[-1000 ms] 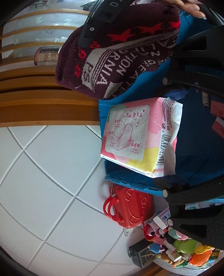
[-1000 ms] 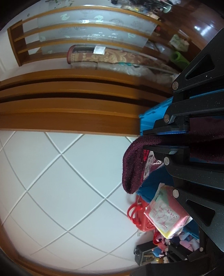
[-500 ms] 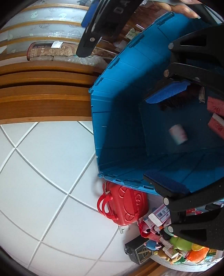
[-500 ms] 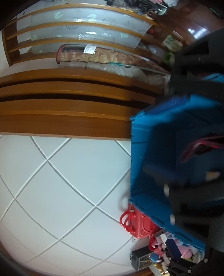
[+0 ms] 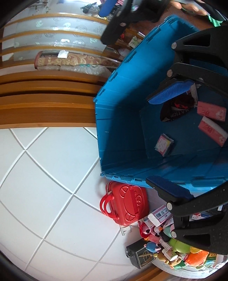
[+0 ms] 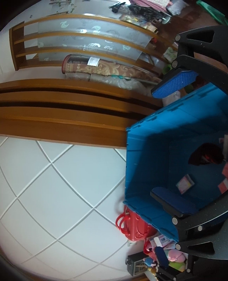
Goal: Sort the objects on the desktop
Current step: 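Open both tools to drop the pad pack and hat into the crate, then move both tools back over the pile of items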
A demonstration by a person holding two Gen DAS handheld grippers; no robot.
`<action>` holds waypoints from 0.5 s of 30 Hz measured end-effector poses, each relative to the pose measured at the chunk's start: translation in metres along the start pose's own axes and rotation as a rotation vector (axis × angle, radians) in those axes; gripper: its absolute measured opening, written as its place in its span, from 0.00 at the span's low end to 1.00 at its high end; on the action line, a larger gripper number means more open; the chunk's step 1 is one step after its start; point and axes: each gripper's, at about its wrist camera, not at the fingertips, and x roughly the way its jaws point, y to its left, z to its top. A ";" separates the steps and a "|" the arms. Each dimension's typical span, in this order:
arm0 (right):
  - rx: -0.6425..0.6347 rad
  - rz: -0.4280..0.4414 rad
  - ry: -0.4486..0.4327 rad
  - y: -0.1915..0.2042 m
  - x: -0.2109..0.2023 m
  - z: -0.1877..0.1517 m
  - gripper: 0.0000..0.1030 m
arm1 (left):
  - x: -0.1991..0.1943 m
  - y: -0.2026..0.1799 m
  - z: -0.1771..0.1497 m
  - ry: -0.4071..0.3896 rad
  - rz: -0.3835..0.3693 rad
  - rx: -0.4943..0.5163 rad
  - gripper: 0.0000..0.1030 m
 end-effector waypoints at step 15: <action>0.039 0.191 -0.017 0.052 -0.072 -0.067 1.00 | -0.082 0.076 -0.085 -0.113 0.126 -0.125 0.81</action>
